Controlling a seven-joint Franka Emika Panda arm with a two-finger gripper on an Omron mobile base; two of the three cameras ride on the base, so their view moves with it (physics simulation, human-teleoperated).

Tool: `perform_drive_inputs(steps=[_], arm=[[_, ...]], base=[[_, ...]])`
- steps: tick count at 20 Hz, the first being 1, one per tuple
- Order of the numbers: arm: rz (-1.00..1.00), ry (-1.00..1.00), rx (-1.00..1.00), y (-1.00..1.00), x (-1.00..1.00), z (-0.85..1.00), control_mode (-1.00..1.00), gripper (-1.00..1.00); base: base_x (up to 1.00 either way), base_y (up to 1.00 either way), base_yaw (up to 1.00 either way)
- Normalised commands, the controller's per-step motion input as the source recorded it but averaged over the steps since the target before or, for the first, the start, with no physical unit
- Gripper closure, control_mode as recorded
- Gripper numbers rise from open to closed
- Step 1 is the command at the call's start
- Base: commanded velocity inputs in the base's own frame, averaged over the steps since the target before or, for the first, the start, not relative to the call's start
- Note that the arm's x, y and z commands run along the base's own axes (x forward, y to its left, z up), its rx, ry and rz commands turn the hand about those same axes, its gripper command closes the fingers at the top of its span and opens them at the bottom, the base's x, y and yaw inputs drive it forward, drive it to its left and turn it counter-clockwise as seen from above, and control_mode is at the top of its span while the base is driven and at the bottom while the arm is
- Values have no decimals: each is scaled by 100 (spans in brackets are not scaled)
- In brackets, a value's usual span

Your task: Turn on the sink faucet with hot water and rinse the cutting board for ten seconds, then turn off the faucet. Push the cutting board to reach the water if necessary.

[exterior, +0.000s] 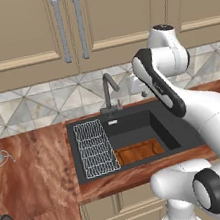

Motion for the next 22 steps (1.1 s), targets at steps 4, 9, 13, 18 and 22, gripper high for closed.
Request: perform_drive_inputs(steps=[4,9,13,18,22], arm=[[1,0,0,-1,0,-5,-100,-100],[10,-16,0,-23,0,-8,-100,-100],[16,-22,1,-31,0,-6,-100,-100],[16,-25,2,-26,0,-5,-100,-100],[17,-23,2,-19,0,-2,-100,-100]], base=[[0,0,0],[0,0,0],[0,0,0],[0,0,0],[0,0,0]])
